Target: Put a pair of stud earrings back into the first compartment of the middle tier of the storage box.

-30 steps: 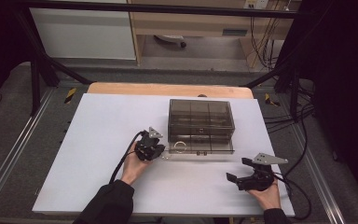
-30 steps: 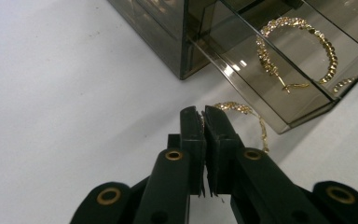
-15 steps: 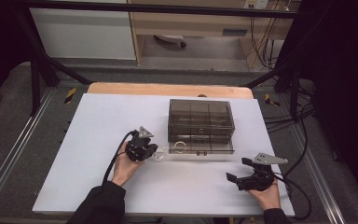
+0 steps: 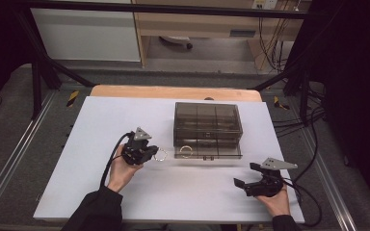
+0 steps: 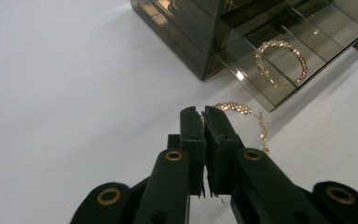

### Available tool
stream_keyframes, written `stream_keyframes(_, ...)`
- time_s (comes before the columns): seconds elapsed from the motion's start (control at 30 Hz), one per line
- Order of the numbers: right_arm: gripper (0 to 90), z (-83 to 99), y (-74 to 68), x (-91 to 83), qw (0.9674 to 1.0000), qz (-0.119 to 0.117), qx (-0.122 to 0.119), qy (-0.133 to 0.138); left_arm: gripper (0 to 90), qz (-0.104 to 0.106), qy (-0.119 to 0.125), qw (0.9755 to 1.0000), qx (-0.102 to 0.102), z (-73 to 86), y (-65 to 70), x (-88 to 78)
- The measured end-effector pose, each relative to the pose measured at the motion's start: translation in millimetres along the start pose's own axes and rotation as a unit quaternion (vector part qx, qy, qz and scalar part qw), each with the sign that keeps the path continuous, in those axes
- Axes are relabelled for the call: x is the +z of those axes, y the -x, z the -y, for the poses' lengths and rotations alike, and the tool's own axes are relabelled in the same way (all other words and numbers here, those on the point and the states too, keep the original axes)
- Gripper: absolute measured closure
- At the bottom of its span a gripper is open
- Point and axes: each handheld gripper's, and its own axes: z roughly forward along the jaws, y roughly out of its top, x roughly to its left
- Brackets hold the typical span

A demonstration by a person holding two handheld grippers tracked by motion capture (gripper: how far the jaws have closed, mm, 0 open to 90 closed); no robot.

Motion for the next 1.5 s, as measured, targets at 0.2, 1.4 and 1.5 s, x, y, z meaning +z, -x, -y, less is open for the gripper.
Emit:
stream_keyframes(0.2,0.7,0.0,0.0,0.0,1.0000,0.000,0.000,-0.001,86.2,0.004,0.007,1.0000,0.002,-9.1,2.9,-7.3)
stream_keyframes(1.4,0.6,0.0,0.1,-0.1,1.0000,-0.001,-0.001,-0.002,86.2,0.028,0.013,0.9987,0.040,-58.0,51.5,17.0)
stream_keyframes(1.5,0.6,0.0,0.0,-0.2,1.0000,-0.001,-0.001,-0.002,86.1,0.025,0.012,0.9987,0.044,-59.8,54.9,23.0)
